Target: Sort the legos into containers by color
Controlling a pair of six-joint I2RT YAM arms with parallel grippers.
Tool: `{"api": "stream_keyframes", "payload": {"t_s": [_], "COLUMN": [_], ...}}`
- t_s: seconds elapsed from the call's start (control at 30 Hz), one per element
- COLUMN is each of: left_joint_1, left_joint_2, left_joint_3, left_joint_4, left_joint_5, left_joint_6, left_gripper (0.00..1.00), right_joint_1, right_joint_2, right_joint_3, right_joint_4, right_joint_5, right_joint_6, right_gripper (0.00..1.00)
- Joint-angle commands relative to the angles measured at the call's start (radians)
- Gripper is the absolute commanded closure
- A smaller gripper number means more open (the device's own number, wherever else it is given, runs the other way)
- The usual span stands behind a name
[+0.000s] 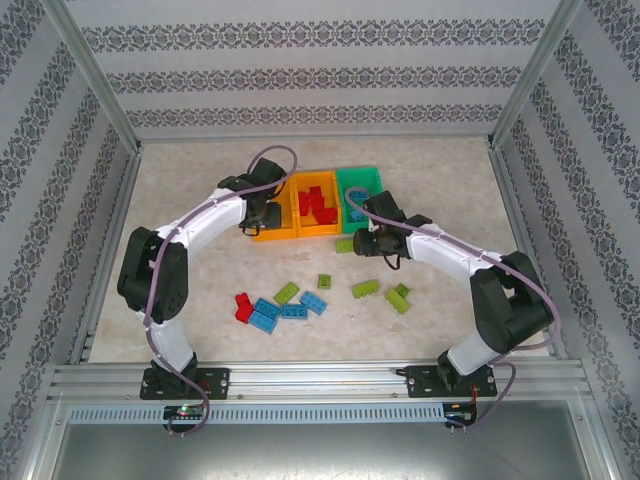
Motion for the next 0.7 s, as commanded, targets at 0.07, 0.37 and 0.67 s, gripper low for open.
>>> {"api": "stream_keyframes", "payload": {"t_s": [0.07,0.37,0.67], "left_joint_1": [-0.021,-0.042,-0.048], "left_joint_2": [-0.065,-0.070,-0.037], "left_joint_3": [-0.069,-0.095,-0.072], "left_joint_4": [0.004,0.013,0.018], "left_joint_5": [-0.019,-0.017,-0.005], "left_joint_6": [0.001,-0.015,-0.010], "left_gripper": [0.43,0.43,0.43], "right_joint_1": [-0.057,-0.051,0.001], "right_joint_2": [0.042,0.103,0.121], "right_joint_3": [0.114,0.135,0.038], "right_joint_4": [-0.038,-0.029,-0.020], "right_joint_5": [-0.046,-0.151,-0.148], "right_joint_6": [-0.048,-0.124,-0.104], "right_gripper": [0.62,0.64,0.62]}}
